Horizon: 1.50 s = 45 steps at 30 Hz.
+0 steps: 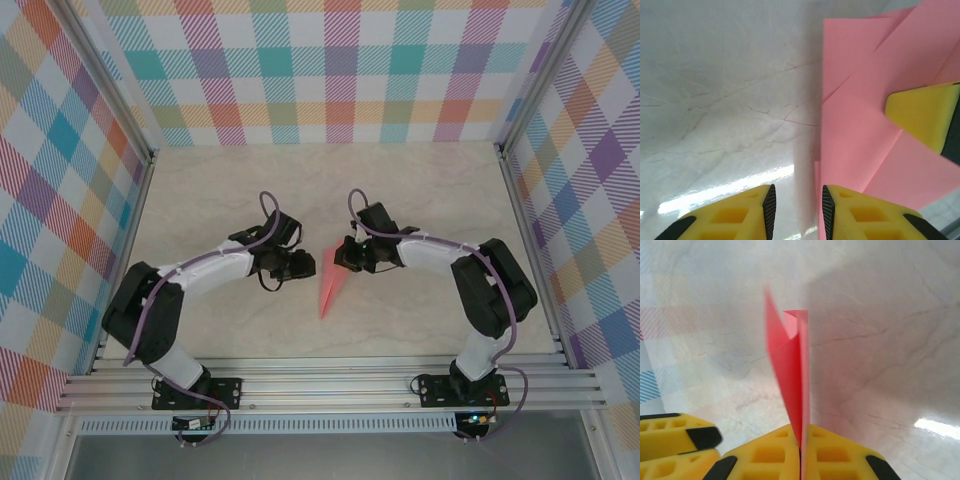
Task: Fold a paper plane with a square sheet of paper (pick it up from the middle)
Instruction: Turn over the paper at the center of the table.
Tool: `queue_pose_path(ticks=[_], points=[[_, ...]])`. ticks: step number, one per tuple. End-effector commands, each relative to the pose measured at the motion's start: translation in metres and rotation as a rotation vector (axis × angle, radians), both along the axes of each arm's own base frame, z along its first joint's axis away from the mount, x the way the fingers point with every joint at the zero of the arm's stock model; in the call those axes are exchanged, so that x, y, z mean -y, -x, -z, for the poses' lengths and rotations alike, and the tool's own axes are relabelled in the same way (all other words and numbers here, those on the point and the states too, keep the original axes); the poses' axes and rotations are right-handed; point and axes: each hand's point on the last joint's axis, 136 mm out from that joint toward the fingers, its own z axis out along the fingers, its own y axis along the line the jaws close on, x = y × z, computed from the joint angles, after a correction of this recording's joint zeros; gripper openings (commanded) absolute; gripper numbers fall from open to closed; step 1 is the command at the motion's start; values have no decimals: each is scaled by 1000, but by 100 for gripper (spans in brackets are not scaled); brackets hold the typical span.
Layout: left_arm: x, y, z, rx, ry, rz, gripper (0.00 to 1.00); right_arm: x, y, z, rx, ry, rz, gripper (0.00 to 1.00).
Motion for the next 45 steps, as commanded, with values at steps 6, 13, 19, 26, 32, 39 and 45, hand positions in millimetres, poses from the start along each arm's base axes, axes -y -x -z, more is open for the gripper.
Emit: queue_pose_path(ticks=[6, 13, 19, 26, 32, 39, 45], points=[[-50, -6, -30, 165, -78, -175, 34, 97, 3, -53, 88, 700, -65, 7], [-82, -5, -35, 215, -123, -318, 37, 141, -5, -78, 53, 1175, -3, 9], [-100, -1, -34, 221, -176, -379, 43, 85, -7, -34, -23, 1197, -127, 10], [-103, 4, -33, 217, -166, -388, 44, -35, 3, 6, -115, 751, -245, 29], [-96, 6, -35, 210, -121, -370, 48, -51, -3, -53, 32, 455, -239, 65], [-57, 2, -32, 155, 9, -251, 51, 6, 8, -69, 64, 52, -154, 51], [-22, 1, -19, 59, 137, -175, 51, 15, 43, -45, 14, -102, -209, 21]])
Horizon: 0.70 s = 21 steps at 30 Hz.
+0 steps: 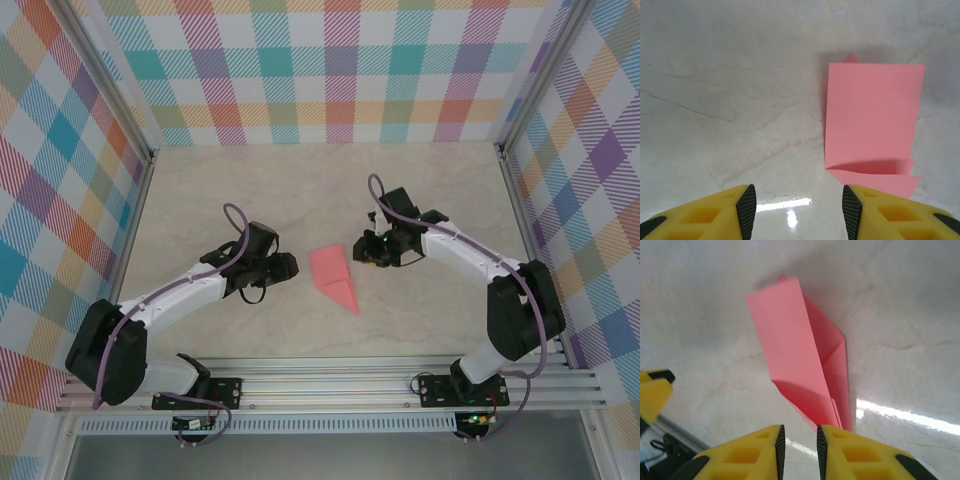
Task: Fold a paper plane with a square sheet of paper (pick it up from the middle)
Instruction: Turn over the paper at the center of the table.
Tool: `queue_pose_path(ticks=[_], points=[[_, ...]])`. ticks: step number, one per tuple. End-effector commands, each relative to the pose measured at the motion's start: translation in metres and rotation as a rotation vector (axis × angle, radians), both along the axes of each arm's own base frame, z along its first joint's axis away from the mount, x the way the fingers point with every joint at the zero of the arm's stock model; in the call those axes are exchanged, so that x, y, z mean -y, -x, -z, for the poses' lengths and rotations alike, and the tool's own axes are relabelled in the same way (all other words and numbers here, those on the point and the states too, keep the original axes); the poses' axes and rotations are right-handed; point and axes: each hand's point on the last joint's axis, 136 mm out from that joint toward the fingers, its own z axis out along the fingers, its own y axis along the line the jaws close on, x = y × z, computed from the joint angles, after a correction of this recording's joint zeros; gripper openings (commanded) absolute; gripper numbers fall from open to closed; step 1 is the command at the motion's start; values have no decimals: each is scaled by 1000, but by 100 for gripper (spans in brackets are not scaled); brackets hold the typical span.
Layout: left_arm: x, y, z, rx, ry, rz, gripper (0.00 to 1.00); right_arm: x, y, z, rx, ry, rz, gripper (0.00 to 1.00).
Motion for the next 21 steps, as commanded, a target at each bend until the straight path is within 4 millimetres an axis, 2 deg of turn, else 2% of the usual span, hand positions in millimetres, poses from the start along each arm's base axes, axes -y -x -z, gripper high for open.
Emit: queue_pose_path(ticks=[1, 5, 12, 16, 21], points=[[29, -8, -8, -18, 142, 53, 51, -36, 16, -10, 14, -215, -135, 19], [37, -9, 9, -80, 165, 47, 51, -41, 23, 1, -27, -248, -166, 16], [46, -10, 25, -141, 185, 45, 52, -49, 21, 18, -65, -259, -199, 16], [49, -11, 30, -159, 192, 48, 52, -50, 18, 32, -84, -233, -208, 15], [54, -11, 34, -177, 198, 68, 54, -37, 15, 58, -90, -143, -190, 15]])
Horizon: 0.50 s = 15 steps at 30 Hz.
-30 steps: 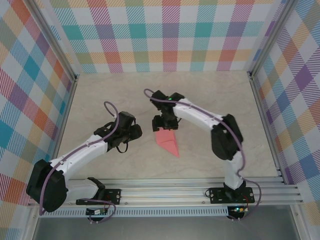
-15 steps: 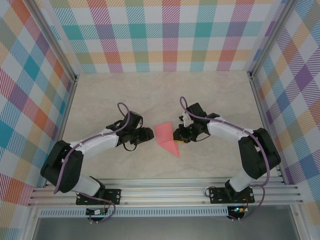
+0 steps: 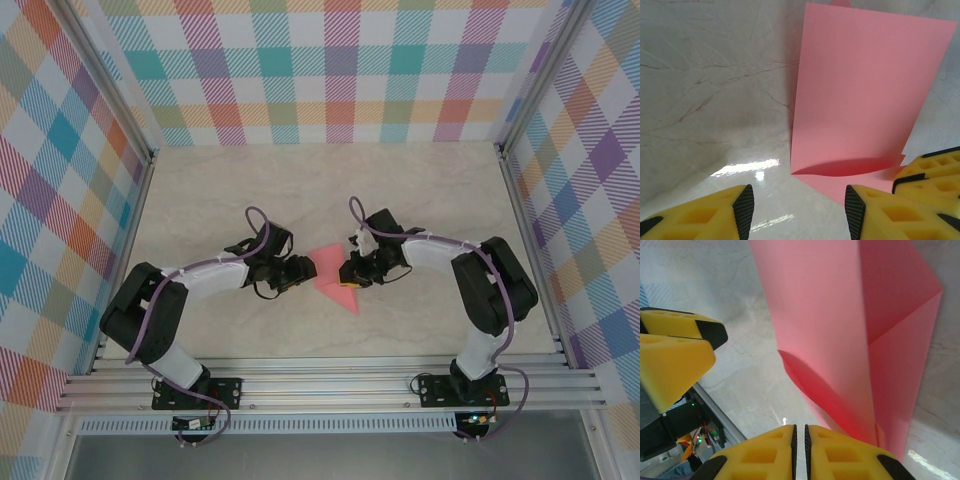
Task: Fold a paper plane with a square sheet of paper (pick it up from the middle)
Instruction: Turn over the paper at the center of the table, then fold the wing for the fifth time at the center of the table.
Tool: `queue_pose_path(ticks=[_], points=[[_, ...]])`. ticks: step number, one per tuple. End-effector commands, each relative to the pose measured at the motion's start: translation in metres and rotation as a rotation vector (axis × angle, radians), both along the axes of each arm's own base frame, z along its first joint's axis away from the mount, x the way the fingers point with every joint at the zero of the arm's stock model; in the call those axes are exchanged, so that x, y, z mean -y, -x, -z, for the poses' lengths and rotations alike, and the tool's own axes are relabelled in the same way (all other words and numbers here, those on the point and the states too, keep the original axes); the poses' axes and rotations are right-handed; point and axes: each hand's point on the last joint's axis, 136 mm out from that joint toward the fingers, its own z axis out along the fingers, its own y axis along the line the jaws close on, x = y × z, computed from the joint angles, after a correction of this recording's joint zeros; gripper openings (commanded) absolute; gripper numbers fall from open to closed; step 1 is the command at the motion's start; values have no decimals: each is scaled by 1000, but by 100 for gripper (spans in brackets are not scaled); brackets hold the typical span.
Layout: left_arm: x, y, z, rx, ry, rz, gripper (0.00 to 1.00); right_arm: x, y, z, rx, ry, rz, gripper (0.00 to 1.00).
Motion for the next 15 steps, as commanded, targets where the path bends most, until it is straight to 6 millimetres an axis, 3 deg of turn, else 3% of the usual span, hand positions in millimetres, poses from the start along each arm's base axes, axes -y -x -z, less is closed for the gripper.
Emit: queue_pose_path(ticks=[1, 15], points=[[9, -8, -6, -1, 39, 8, 54, 2, -10, 7, 45, 17, -22, 15], [26, -11, -4, -27, 65, 54, 55, 24, -7, 40, -55, -77, 72, 17]])
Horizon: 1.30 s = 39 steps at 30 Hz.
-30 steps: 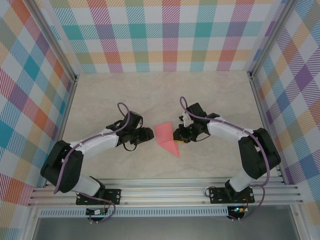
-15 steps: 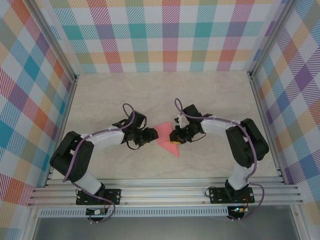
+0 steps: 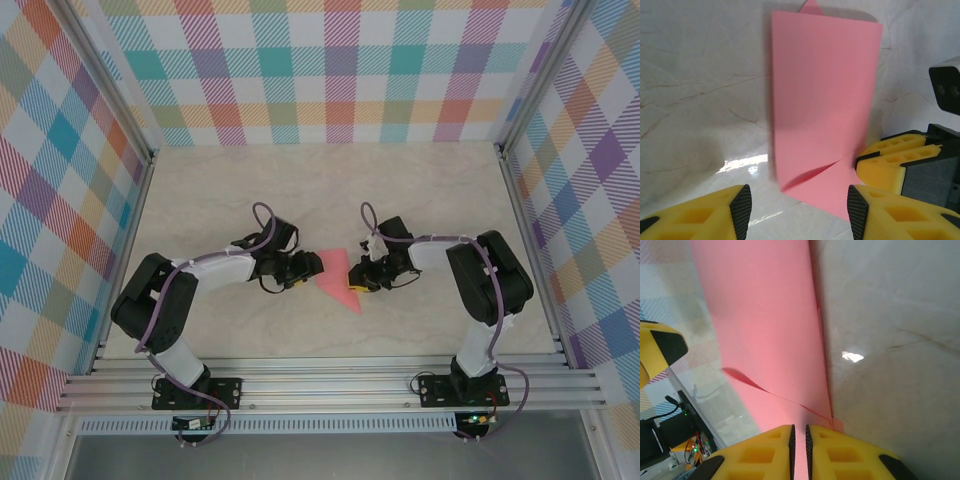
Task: Fold a paper plane with a square sheet of paper (pick it up from the middle)
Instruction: Fold the wing for the fifth time at the center of the table.
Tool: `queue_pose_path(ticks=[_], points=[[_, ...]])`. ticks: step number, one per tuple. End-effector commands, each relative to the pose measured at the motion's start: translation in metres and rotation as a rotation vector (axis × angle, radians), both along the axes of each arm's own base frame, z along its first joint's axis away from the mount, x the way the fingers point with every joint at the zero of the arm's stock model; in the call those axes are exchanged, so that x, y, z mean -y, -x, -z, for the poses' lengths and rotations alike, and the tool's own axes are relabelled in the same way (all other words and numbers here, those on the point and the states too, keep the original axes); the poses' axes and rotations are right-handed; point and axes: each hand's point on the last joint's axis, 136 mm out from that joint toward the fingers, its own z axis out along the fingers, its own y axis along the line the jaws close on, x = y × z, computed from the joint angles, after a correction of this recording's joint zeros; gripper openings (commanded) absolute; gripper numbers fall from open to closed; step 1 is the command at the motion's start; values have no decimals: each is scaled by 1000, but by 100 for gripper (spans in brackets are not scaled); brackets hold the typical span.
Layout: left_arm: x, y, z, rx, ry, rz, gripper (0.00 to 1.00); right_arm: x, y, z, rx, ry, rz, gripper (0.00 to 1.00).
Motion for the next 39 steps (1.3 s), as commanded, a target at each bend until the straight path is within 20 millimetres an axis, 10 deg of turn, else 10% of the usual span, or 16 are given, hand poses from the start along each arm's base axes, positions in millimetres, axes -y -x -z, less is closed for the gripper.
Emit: queue_pose_path(ticks=[1, 39], points=[[9, -2, -3, -8, 21, 20, 55, 2, 0, 8, -25, -40, 17, 17], [34, -28, 8, -19, 132, -21, 41, 13, 3, 28, -73, -22, 65, 18]])
